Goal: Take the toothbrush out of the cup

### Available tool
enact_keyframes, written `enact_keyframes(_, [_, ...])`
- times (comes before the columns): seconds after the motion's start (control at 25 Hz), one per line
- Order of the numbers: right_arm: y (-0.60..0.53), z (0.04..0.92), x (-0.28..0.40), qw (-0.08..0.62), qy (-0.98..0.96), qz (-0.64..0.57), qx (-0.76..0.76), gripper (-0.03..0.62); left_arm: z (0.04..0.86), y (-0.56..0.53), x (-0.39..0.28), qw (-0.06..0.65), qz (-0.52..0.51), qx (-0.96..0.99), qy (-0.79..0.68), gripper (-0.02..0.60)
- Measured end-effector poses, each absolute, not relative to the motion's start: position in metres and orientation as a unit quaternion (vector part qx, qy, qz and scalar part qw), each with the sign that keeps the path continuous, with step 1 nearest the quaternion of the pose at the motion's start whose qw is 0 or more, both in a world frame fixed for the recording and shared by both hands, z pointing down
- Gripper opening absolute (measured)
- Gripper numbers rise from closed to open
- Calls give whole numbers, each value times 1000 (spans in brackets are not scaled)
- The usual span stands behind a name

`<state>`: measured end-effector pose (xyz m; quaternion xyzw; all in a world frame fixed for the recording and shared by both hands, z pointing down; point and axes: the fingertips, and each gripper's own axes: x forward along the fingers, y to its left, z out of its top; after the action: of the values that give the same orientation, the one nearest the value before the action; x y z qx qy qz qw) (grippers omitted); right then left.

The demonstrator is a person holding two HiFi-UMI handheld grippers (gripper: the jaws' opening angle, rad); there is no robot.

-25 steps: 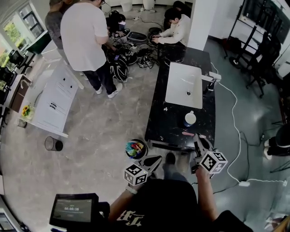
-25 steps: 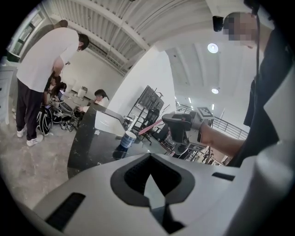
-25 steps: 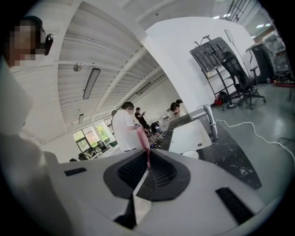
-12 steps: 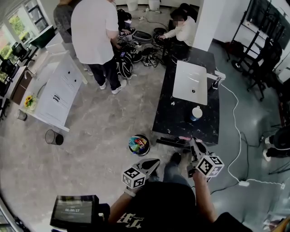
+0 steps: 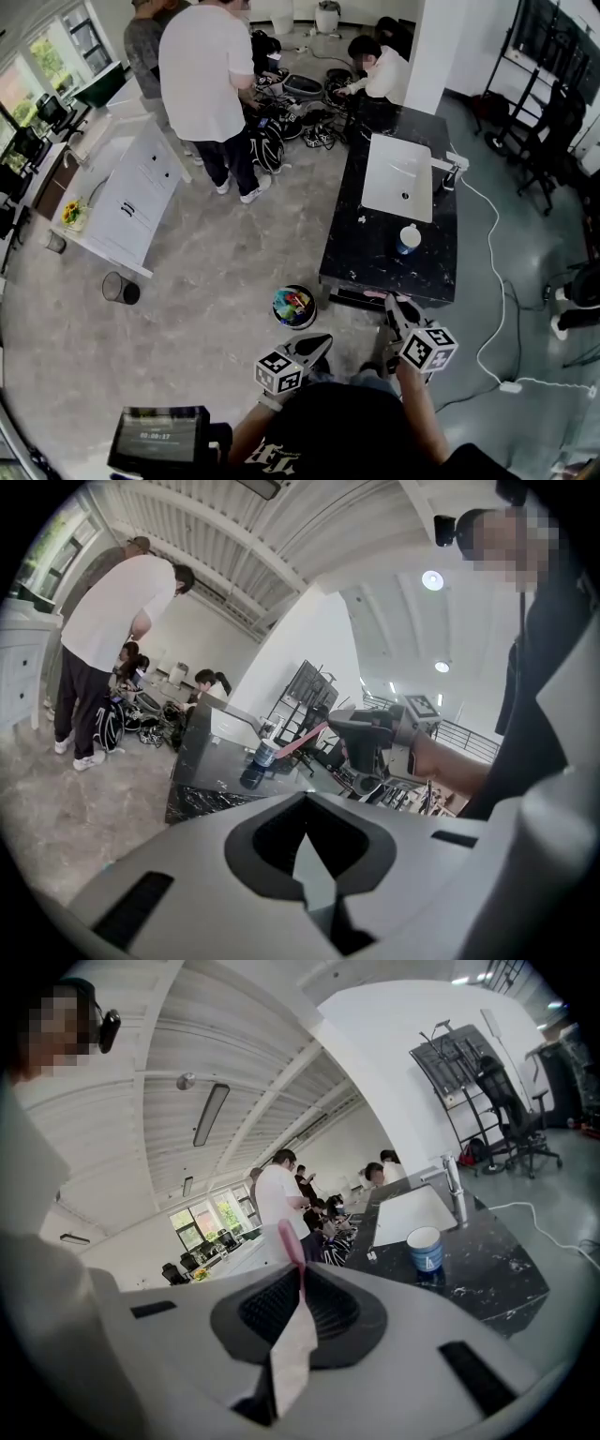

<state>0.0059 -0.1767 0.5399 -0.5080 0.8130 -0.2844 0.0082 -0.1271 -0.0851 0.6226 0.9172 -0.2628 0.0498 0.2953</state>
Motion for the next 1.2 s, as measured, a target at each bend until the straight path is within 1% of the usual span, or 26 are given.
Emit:
enact_keyframes(0.24, [-155,546,44,5,810,-291,-510,8,620,-79,-84,285,62,924,-246,5])
enact_keyframes(0.4, [-132,558,77,-9,807,-303,-507,8,617,-67,-38,291,61,926,-235,6])
enact_keyframes(0.64, [-98,569,115,-25,810,-311,-497,8,622,-50,27,281,92,936,-193,5])
enact_keyframes(1.0, [-51,591,165,-38,793,-328,-513,8,616,-31,84,269,106,943,-163,5])
enact_keyframes(1.2, [-31,622,180,-60,783,-337,-519,8,619,-22,97,261,115,945,-159,5])
